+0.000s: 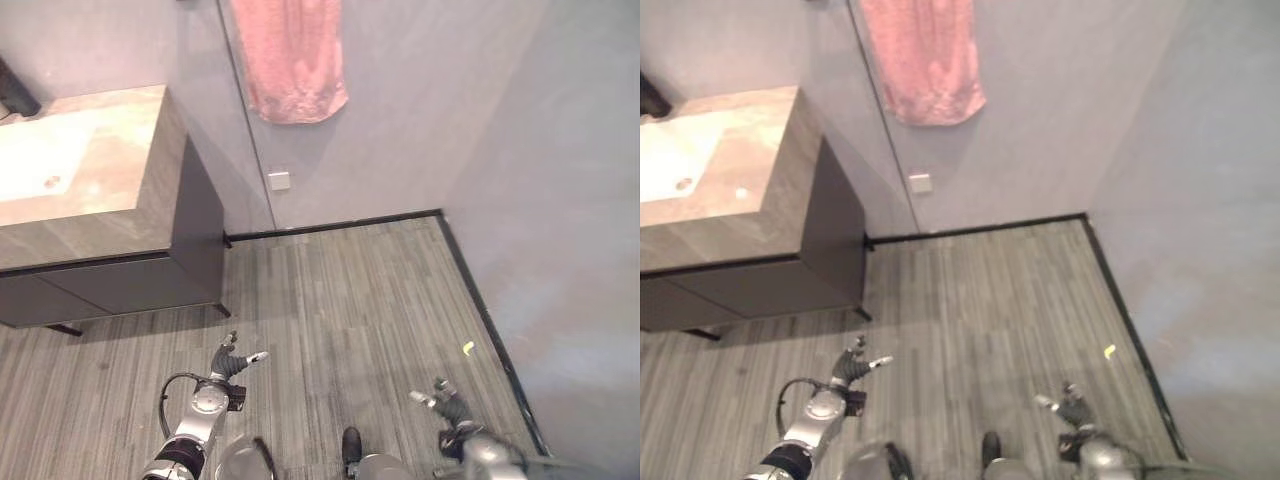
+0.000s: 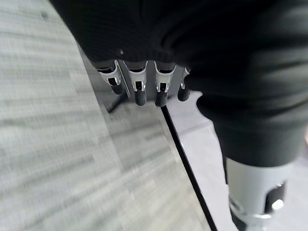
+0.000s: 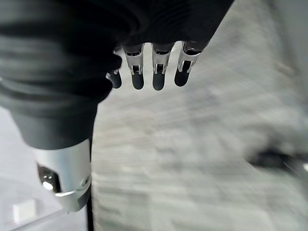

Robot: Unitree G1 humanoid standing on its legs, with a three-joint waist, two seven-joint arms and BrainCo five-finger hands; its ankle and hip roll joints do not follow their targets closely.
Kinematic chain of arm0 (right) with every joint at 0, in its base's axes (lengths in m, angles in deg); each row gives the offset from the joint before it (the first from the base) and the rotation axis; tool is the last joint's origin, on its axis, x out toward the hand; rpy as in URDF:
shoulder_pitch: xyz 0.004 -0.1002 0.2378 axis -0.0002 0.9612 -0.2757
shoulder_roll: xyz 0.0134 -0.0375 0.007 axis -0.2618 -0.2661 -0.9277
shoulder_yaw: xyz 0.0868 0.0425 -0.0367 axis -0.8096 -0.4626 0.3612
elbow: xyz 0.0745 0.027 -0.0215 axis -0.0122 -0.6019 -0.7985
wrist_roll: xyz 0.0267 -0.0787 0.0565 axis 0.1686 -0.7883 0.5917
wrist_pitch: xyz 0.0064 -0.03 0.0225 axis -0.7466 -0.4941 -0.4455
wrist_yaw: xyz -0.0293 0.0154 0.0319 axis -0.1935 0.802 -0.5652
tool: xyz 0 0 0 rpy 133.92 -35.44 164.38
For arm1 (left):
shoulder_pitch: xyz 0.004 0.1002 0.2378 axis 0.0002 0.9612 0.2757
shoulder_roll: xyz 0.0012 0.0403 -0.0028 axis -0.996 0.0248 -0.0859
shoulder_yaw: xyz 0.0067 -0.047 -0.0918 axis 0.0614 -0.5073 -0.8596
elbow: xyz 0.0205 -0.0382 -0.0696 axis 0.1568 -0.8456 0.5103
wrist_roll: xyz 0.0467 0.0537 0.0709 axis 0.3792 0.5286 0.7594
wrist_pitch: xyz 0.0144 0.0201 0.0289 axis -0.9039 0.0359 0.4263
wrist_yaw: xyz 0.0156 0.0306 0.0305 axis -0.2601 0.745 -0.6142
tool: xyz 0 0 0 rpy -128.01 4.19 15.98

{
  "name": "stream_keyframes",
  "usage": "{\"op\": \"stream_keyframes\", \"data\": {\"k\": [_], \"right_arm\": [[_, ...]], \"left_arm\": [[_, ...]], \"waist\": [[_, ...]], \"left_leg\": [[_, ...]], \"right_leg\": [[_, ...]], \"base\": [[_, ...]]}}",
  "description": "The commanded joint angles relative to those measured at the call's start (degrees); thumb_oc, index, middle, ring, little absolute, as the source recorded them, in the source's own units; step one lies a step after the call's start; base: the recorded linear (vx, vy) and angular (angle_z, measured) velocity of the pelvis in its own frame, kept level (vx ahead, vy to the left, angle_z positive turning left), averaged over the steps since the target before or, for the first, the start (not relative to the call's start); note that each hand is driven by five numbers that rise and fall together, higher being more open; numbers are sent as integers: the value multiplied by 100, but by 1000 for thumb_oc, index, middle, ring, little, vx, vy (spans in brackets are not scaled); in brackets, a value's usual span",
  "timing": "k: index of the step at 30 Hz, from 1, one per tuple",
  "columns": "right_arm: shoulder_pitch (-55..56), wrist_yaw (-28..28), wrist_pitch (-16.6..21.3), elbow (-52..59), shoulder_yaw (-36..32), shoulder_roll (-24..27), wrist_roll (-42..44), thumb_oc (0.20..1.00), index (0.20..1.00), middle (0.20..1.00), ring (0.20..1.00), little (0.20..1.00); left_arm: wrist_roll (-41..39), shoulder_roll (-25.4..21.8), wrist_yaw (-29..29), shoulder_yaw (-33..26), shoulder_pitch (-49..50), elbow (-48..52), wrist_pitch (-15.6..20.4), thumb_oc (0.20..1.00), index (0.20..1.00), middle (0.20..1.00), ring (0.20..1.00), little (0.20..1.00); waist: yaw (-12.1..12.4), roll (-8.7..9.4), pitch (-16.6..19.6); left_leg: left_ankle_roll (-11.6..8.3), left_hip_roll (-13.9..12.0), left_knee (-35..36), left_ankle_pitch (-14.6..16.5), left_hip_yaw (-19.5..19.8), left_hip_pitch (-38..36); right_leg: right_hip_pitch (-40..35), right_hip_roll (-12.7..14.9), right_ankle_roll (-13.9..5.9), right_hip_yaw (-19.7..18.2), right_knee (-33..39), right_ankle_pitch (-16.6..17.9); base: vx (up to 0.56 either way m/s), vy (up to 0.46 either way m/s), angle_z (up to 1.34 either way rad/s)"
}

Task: Put brush and paste in cup on sink, flatten towel.

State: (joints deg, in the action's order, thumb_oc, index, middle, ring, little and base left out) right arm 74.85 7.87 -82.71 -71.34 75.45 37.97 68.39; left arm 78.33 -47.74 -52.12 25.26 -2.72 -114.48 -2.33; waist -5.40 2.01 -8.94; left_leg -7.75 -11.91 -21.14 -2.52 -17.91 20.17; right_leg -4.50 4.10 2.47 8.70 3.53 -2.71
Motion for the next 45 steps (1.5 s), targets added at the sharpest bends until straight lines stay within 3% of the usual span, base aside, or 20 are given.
{"op": "stream_keyframes", "data": {"k": [1,2,6,9,11,15,17,18,21,22,24,26,29,31,35,36,39,42,44,45], "right_arm": [[-65,-112,230,141,273,161,-192,1000,1000,1000,1000,1000],[-113,-142,248,112,330,144,-210,1000,1000,1000,1000,1000],[-98,-139,232,82,286,101,-144,1000,1000,1000,1000,1000],[-125,-187,225,32,214,28,-159,1000,1000,1000,1000,1000],[-80,-190,213,-86,61,-66,-115,1000,1000,1000,1000,1000],[-245,-229,156,-143,-10,-103,-259,1000,1000,1000,1000,1000],[-311,-261,162,-229,18,-87,-359,1000,1000,1000,1000,1000],[-278,-236,170,-263,-6,-79,-357,1000,1000,1000,1000,1000],[-273,-284,156,-450,-75,-114,-315,1000,1000,1000,1000,1000],[-228,-287,149,-522,-88,-123,-248,1000,1000,1000,1000,1000],[-193,-284,151,-516,-110,-130,-227,1000,1000,1000,1000,1000],[-12,-294,148,-372,-229,-181,-167,1000,1000,1000,1000,1000],[68,-292,134,-303,-255,-205,-155,1000,1000,1000,1000,1000],[292,-161,148,-342,-217,-211,-66,1000,1000,1000,1000,1000],[282,-129,164,-403,-160,-55,-103,1000,1000,1000,1000,1000],[248,-156,190,-538,-122,39,-96,1000,1000,1000,1000,1000],[210,-183,197,-455,-75,146,-91,1000,1000,1000,1000,1000],[149,-157,170,-413,20,206,-180,1000,1000,1000,1000,1000],[152,-166,145,-364,145,203,-285,1000,1000,1000,1000,1000],[153,-166,146,-364,145,203,-285,1000,1000,1000,1000,1000]], "left_arm": [[-103,-207,295,-80,57,125,219,1000,1000,1000,1000,1000],[-104,-209,348,-123,112,51,234,1000,1000,1000,1000,1000],[-19,-260,356,-145,225,151,230,1000,1000,1000,1000,1000],[201,-382,328,-39,428,486,257,1000,1000,1000,1000,1000],[290,-471,235,62,472,700,233,1000,1000,1000,1000,1000],[563,-758,53,298,508,1207,195,1000,1000,1000,1000,1000],[791,-898,-50,492,504,1436,194,1000,1000,1000,1000,1000],[1023,-951,-151,644,469,1407,190,1000,1000,1000,1000,1000],[1175,-899,-211,727,378,1260,148,1000,1000,1000,1000,1000],[1104,-764,-194,741,295,1080,158,1000,1000,1000,1000,1000],[1080,-708,-181,732,248,1041,157,1000,1000,1000,1000,1000],[863,-501,-110,653,69,750,154,1000,1000,1000,1000,1000],[731,-383,-49,646,-11,618,159,1000,1000,1000,1000,1000],[602,-224,-42,673,-59,325,150,1000,1000,1000,1000,1000],[265,-38,-74,600,-39,102,114,1000,1000,1000,1000,1000],[240,84,-97,690,-137,-52,117,1000,1000,1000,1000,1000],[94,99,-84,669,-164,-30,105,1000,1000,1000,1000,1000],[66,110,-79,637,-161,-20,124,1000,1000,1000,1000,1000],[67,108,-42,608,-100,-54,137,1000,1000,1000,1000,1000],[67,109,-42,608,-100,-55,138,1000,1000,1000,1000,1000]], "waist": [[93,-136,102],[152,-179,150],[256,-254,238],[427,-284,336],[423,-235,366],[465,-230,247],[387,-297,122],[292,-290,81],[258,-333,68],[116,-315,37],[56,-293,52],[-147,-249,13],[-242,-194,-9],[-437,-72,130],[-477,-144,188],[-506,-124,196],[-447,-24,110],[-363,-31,61],[-308,-78,100],[-312,-73,96]], "left_leg": [[151,270,1740,-709,775,-558],[50,71,2383,-892,980,-381],[-24,2,2403,-1068,988,-417],[99,309,1720,-894,1558,-241],[258,520,1290,-626,1401,-139],[575,656,1324,-231,915,-457],[612,661,1506,-150,737,-717],[636,708,1661,-121,707,-906],[607,653,1844,63,407,-1319],[571,704,2008,153,436,-1615],[556,737,2060,180,457,-1676],[448,689,2230,358,579,-2058],[389,660,2290,485,618,-2322],[287,488,2144,600,787,-2581],[241,331,1651,512,1026,-2487],[174,168,473,-9,977,-2018],[170,151,-560,-202,655,-1499],[217,423,-477,-23,637,-1190],[267,177,919,-6,261,-910],[269,185,934,-13,261,-922]], "right_leg": [[265,-214,-597,-471,-473,-207],[132,-189,-652,-599,-500,-359],[-246,-148,-704,-811,-512,-567],[-492,97,-782,-1086,-744,-779],[-406,324,-899,-1125,-1179,-791],[611,548,-1054,-966,-2634,264],[1046,326,-1116,-758,-2938,244],[1297,-4,-1079,-864,-2911,108],[1499,315,-1074,-148,-2112,-38],[1607,193,-1101,-481,-1390,101],[1734,208,-1137,-710,-1076,292],[2249,451,-1293,-1151,-298,807],[2328,449,-1353,-1006,-216,918],[2189,118,-1218,-1386,-677,832],[2070,-13,-1045,-1270,-809,748],[1756,-99,-781,-1083,-767,581],[1416,-62,-544,-818,-706,385],[1194,-53,-562,-765,-629,295],[934,1,-629,-590,-609,-10],[928,7,-631,-587,-610,-14]], "base": [[564,172,-37],[430,130,-50],[451,175,-56],[466,305,-89],[390,336,-33],[224,286,-18],[189,282,-99],[230,258,-67],[301,115,-52],[302,20,-51],[260,-27,-27],[488,-159,16],[336,-177,25],[461,-335,32],[288,-264,55],[241,-300,9],[319,-340,84],[234,-116,33],[428,-17,47],[274,47,65]]}}
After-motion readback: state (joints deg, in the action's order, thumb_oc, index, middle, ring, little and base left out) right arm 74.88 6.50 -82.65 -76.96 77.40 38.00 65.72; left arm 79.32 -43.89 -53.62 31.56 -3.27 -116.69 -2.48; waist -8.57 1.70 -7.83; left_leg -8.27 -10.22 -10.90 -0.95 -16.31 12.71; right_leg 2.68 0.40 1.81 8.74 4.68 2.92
